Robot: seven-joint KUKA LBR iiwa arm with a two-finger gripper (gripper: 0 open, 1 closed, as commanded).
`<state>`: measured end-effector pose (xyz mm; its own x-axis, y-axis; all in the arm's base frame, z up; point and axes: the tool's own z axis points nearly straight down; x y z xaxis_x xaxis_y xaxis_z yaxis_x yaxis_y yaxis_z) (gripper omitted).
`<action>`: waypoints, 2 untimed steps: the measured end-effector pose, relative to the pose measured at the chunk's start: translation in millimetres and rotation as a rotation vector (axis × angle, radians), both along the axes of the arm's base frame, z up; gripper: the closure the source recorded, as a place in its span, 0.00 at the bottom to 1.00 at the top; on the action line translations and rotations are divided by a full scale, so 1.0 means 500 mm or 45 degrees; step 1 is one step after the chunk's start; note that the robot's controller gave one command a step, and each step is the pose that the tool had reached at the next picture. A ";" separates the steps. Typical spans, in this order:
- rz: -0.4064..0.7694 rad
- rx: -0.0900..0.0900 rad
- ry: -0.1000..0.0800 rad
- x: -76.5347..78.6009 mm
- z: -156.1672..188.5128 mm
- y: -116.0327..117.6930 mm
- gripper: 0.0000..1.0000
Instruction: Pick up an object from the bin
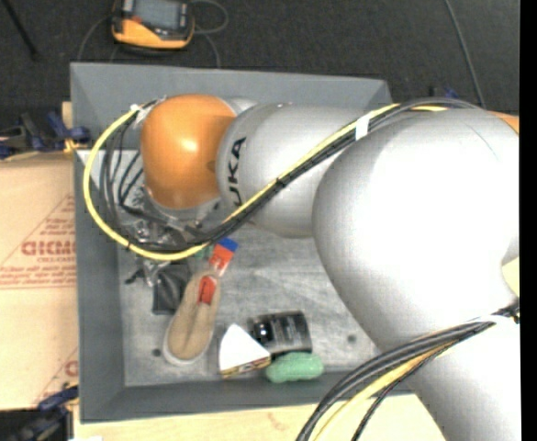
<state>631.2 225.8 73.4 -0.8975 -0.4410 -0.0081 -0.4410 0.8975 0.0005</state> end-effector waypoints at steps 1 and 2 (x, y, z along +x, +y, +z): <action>-0.001 0.000 0.000 0.000 0.000 0.000 1.00; -0.001 -0.001 0.002 -0.001 0.005 0.000 1.00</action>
Offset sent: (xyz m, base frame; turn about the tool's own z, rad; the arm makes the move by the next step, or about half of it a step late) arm -0.0001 0.0000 0.0162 0.0000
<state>630.7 225.6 75.7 -0.8980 -0.4400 -0.0063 -0.4400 0.8980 0.0009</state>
